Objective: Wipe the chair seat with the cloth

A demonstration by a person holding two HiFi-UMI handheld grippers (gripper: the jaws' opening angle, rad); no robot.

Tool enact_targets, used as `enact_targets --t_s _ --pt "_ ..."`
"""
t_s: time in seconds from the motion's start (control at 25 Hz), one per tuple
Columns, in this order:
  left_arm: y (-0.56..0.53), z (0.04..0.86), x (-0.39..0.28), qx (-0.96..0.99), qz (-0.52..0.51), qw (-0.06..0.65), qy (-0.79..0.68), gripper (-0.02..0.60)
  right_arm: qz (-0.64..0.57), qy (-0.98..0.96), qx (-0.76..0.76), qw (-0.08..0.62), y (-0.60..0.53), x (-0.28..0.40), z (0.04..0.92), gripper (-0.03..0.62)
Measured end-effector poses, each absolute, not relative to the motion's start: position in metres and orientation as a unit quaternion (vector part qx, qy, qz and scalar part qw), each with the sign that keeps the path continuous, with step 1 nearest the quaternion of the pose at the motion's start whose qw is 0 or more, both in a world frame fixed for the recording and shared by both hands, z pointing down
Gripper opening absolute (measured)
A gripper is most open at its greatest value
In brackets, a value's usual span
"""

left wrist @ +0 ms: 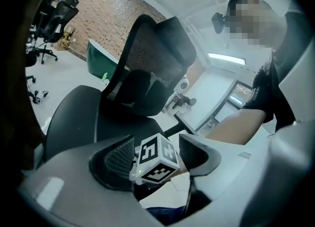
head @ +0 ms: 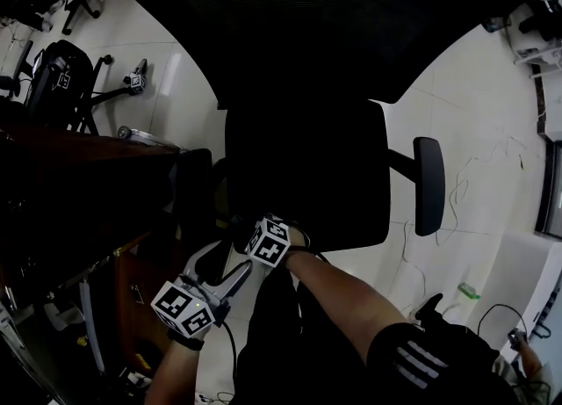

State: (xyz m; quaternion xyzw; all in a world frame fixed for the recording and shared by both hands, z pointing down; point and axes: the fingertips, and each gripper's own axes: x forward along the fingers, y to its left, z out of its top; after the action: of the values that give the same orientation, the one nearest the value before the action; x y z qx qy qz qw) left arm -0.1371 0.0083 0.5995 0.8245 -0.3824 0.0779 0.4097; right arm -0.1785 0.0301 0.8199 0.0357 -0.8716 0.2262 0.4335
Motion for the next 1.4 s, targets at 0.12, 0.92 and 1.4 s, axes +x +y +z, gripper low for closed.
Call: enact_targets --t_s 0.12,0.92,1.4 --pt "0.014 0.609 -0.135 0.822 0.077 0.418 -0.380 0.307 0.217 -0.868 0.024 0.446 0.045 -0.180 0.836 0.052" --pt "0.014 0.638 0.000 0.843 0.112 0.457 -0.261 0.307 0.279 -0.782 0.177 0.529 0.031 0.145 0.855 0.051" --pt "-0.001 0.623 0.040 0.852 0.108 0.449 -0.247 0.307 0.327 -0.749 0.263 0.513 0.019 0.203 0.834 0.051"
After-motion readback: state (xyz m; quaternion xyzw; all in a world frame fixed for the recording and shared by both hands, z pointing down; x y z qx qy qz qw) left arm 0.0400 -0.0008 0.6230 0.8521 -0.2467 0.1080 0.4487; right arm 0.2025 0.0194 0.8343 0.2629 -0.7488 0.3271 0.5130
